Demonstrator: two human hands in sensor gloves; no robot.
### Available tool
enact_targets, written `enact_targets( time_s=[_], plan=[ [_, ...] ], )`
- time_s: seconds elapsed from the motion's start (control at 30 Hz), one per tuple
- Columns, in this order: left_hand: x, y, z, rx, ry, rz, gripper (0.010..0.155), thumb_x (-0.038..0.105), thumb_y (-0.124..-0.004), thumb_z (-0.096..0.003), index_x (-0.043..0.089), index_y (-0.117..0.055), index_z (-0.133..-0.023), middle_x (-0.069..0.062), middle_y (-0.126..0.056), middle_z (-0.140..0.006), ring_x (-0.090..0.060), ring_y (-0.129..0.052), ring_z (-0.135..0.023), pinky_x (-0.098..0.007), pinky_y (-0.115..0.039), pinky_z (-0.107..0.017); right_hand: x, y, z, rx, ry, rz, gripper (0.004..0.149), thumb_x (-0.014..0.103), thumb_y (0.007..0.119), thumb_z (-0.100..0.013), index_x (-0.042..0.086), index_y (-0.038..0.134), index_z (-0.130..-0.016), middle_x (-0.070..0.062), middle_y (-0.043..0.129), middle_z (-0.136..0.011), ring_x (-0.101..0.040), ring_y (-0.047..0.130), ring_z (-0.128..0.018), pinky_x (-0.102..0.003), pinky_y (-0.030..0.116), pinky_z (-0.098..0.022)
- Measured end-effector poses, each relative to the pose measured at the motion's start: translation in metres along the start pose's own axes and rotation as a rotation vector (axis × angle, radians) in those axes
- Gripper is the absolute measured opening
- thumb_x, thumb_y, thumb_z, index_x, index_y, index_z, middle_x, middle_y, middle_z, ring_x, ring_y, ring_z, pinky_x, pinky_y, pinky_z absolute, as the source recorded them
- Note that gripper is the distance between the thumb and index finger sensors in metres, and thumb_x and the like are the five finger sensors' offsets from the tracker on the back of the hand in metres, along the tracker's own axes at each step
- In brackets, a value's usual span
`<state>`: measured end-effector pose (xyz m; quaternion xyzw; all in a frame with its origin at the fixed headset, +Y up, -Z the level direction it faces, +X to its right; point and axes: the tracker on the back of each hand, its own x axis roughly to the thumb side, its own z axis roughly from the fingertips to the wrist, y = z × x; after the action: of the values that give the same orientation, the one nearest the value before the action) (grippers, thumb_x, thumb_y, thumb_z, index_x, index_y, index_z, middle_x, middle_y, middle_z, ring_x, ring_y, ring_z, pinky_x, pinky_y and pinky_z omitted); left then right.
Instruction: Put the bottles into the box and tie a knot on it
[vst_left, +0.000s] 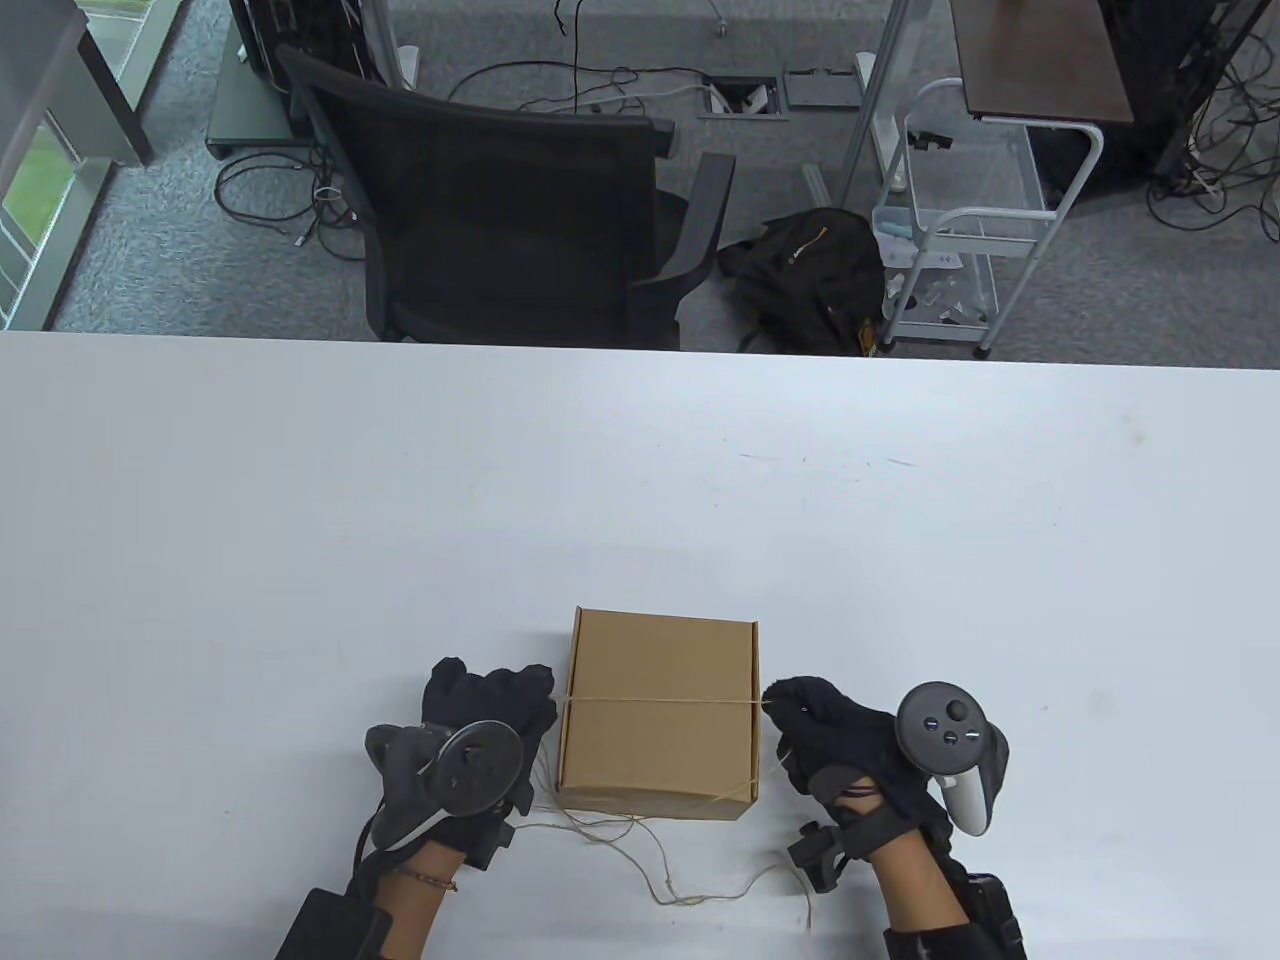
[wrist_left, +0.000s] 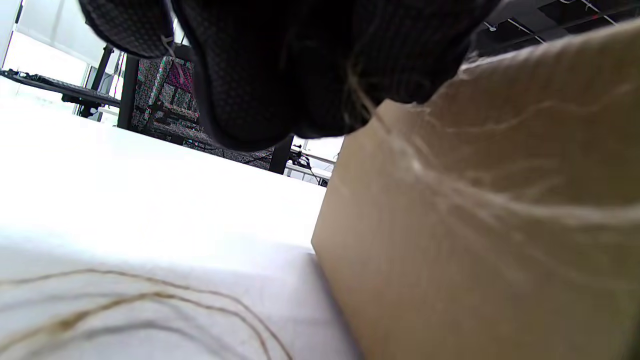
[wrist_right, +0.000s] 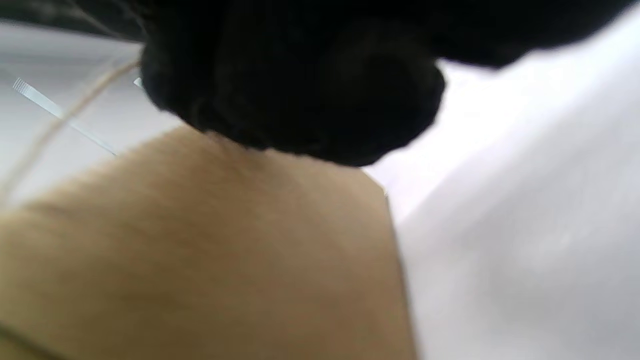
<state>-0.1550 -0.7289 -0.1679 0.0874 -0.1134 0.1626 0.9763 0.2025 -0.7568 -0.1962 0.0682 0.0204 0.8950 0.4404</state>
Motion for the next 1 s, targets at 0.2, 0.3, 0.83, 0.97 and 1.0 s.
enact_targets(
  time_s=[0.2,0.3,0.83,0.97,1.0],
  plan=[
    [0.002,-0.012,-0.002,-0.046,-0.025,-0.055,0.048,0.038,-0.085,-0.0491,0.016,-0.087,-0.092,-0.005,-0.106,-0.069,-0.032,-0.107,-0.061,-0.070,-0.069,-0.066,0.016,0.015,0.001,-0.034,-0.183,0.347,0.042,0.029,0.083,-0.046,0.006,0.090,-0.080,-0.006,0.106,-0.044,-0.029,0.105,-0.034,-0.037,0.093,-0.018],
    [0.002,-0.014,-0.002,-0.068,-0.047,-0.076,0.050,0.037,-0.086,-0.0488,0.015,-0.086,-0.093,-0.005,-0.106,-0.072,-0.032,-0.107,-0.063,-0.071,-0.067,-0.067,0.017,0.021,-0.001,-0.015,-0.190,0.378,0.042,0.025,0.083,-0.045,0.004,0.089,-0.081,-0.011,0.106,-0.053,-0.035,0.104,-0.042,-0.043,0.093,-0.024],
    [-0.003,-0.043,-0.005,-0.269,-0.034,-0.108,0.048,0.037,-0.085,-0.0487,0.018,-0.090,-0.093,-0.020,-0.090,-0.105,-0.050,-0.093,-0.089,-0.074,-0.061,-0.067,0.023,0.048,-0.005,0.087,-0.234,0.691,0.046,0.024,0.089,-0.042,0.003,0.086,-0.083,-0.011,0.105,-0.059,-0.035,0.102,-0.051,-0.046,0.091,-0.032],
    [-0.007,-0.040,-0.005,-0.273,-0.018,-0.023,0.047,0.032,-0.085,-0.0480,0.013,-0.091,-0.091,-0.019,-0.088,-0.107,-0.049,-0.090,-0.093,-0.075,-0.060,-0.068,0.020,0.044,-0.003,0.068,-0.249,0.597,0.046,0.024,0.088,-0.041,0.003,0.087,-0.081,-0.009,0.106,-0.059,-0.033,0.102,-0.051,-0.045,0.092,-0.032],
    [-0.008,-0.039,-0.005,-0.273,-0.021,0.014,0.047,0.031,-0.085,-0.0483,0.011,-0.090,-0.090,-0.019,-0.087,-0.108,-0.049,-0.089,-0.093,-0.075,-0.060,-0.068,0.019,0.042,-0.002,0.055,-0.234,0.555,0.045,0.023,0.088,-0.041,0.003,0.087,-0.081,-0.009,0.106,-0.059,-0.034,0.102,-0.052,-0.045,0.091,-0.033]
  ],
)
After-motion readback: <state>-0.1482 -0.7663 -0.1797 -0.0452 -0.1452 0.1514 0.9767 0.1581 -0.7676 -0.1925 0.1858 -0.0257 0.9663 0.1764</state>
